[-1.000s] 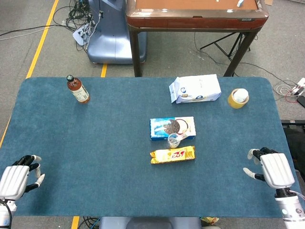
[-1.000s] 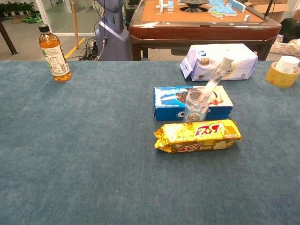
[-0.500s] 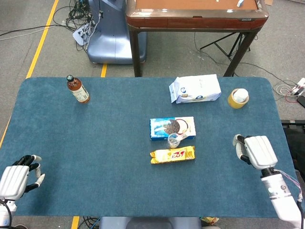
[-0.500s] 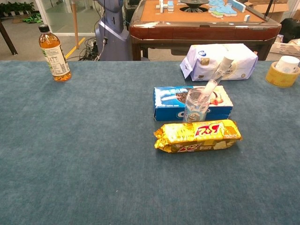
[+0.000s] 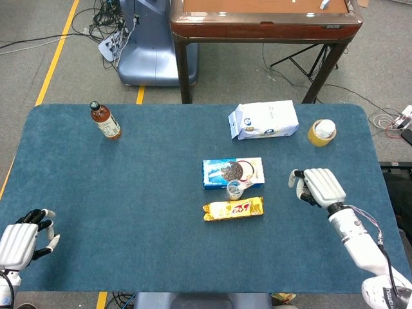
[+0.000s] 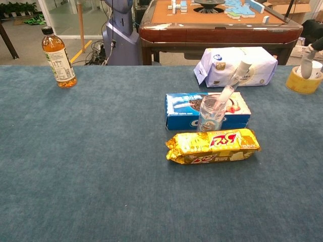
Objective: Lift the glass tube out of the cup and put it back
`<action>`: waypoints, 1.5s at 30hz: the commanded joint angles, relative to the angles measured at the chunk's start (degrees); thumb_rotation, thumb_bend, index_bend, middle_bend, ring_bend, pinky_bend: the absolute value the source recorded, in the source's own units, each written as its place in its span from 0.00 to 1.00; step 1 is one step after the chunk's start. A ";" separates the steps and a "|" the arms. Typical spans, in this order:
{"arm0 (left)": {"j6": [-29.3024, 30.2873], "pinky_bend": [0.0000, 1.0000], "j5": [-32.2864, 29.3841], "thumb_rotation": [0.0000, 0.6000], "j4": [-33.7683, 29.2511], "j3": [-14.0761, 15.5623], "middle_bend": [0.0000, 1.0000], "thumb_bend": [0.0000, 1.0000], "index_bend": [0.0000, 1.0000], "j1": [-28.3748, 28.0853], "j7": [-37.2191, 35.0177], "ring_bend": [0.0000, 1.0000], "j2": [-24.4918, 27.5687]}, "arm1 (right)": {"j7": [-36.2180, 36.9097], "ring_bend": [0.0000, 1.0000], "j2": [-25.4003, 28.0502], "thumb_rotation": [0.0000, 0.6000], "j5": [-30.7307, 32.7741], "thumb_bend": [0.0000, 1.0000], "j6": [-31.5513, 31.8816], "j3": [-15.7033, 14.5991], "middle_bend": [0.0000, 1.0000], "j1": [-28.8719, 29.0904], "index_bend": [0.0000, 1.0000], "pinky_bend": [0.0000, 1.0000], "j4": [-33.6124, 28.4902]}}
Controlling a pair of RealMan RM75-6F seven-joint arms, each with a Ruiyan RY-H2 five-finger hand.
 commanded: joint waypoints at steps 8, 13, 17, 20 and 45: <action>0.50 0.41 0.08 1.00 -0.01 -0.11 0.35 0.33 0.37 0.21 -0.91 0.25 0.35 | 5.76 0.98 0.65 1.00 12.68 1.00 -14.20 1.62 1.00 9.90 0.53 1.00 1.70; 0.40 0.41 0.06 1.00 0.03 -0.11 0.35 0.33 0.37 0.19 -1.08 0.25 0.45 | 7.73 0.98 -0.38 1.00 13.65 1.00 -17.06 1.12 1.00 11.99 0.53 1.00 3.83; 0.28 0.41 0.14 1.00 -0.02 -0.05 0.35 0.33 0.37 0.14 -0.98 0.25 0.47 | 9.00 0.98 -1.38 1.00 13.88 1.00 -18.49 0.45 1.00 13.25 0.53 1.00 5.20; 0.38 0.41 0.17 1.00 -0.06 -0.07 0.35 0.33 0.37 0.18 -1.12 0.25 0.51 | 9.83 0.98 -1.90 1.00 13.94 1.00 -19.31 0.12 1.00 13.98 0.53 1.00 5.77; 1.16 0.41 0.65 1.00 -0.21 -0.14 0.35 0.33 0.37 0.49 -2.60 0.25 1.30 | 10.68 0.98 -6.82 1.00 15.81 1.00 -20.15 -2.47 1.00 21.46 0.53 1.00 7.48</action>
